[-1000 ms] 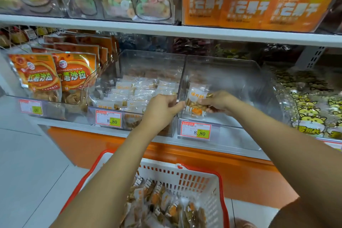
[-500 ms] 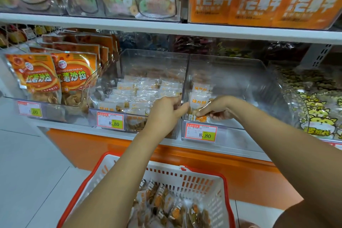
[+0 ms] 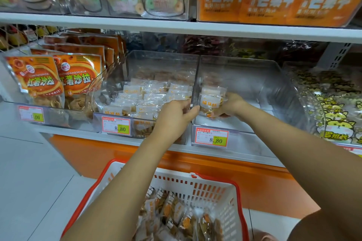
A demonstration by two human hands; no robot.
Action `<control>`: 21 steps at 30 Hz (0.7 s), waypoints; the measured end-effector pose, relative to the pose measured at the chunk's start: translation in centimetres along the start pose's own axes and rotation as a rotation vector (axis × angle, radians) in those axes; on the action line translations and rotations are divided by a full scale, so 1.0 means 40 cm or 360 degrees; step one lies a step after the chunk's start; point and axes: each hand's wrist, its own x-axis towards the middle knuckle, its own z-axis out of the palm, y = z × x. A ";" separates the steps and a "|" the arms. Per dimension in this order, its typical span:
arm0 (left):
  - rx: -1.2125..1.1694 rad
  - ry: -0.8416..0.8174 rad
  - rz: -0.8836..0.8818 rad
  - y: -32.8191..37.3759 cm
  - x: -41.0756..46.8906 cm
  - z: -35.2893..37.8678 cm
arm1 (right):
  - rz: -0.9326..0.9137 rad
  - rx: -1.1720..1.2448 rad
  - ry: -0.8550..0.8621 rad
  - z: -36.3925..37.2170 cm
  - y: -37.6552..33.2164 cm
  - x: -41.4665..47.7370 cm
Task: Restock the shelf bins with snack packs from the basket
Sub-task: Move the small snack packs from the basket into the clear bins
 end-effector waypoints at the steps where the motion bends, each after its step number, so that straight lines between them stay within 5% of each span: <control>1: -0.0001 -0.0013 -0.0005 0.001 0.000 0.000 | 0.0052 -0.0027 -0.0031 -0.003 0.002 -0.003; 14: 0.0049 0.0001 0.0010 0.025 -0.011 -0.009 | 0.0250 0.0478 -0.0020 -0.012 -0.008 -0.009; 21: -0.0018 0.0007 -0.0011 0.025 -0.009 -0.005 | 0.0174 0.0121 0.0067 -0.040 0.008 -0.073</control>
